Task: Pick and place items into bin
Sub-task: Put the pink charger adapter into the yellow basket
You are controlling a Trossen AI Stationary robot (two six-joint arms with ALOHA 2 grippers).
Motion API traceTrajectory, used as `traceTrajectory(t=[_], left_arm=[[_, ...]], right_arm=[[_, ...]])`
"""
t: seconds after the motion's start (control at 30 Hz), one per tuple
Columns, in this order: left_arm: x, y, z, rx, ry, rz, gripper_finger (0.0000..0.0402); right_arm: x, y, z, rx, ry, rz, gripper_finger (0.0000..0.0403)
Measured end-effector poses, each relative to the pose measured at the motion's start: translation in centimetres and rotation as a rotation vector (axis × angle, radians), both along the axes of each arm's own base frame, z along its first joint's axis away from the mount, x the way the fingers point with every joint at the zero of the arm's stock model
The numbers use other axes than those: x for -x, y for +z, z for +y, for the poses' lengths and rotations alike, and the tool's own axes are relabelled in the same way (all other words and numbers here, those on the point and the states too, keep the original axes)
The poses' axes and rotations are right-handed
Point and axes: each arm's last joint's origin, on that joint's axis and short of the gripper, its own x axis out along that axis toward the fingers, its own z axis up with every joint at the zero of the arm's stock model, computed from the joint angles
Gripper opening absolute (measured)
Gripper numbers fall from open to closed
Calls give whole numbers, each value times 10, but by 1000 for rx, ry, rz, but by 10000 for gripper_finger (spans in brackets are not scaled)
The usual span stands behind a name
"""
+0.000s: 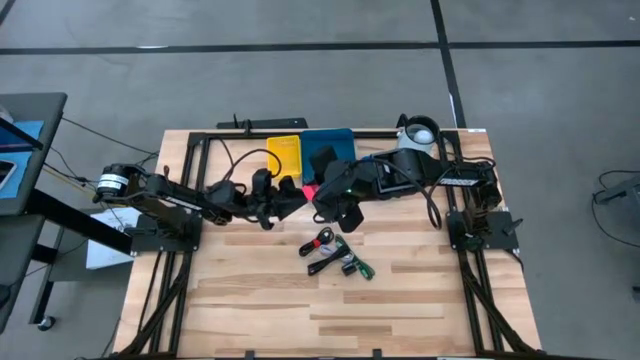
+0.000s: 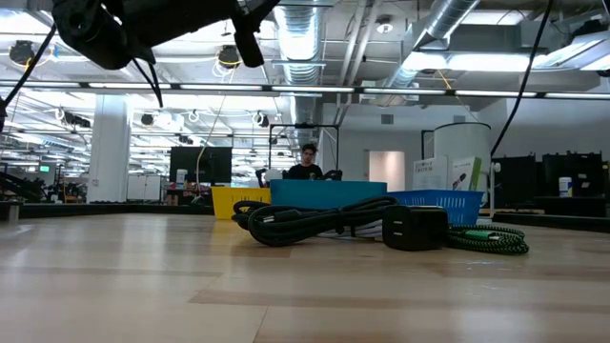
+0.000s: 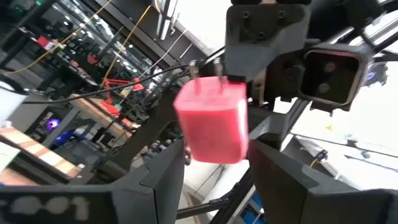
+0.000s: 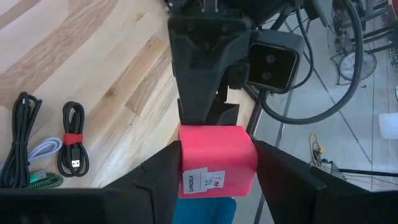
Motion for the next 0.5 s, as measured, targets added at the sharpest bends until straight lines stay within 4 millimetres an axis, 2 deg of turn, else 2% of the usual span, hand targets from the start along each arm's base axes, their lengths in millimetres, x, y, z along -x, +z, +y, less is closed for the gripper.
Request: traceTrajectory(t=[0.13, 0.27, 0.5], left_arm=[[-1, -1, 0, -4, 14, 12, 167], [-1, -1, 1, 0, 24, 14, 167], [0, -1, 1, 3, 30, 10, 167]], right_arm=[[0, 0, 0, -7, 6, 7, 158], [0, -1, 0, -11, 9, 8, 158], [-1, -2, 1, -36, 23, 8, 196]])
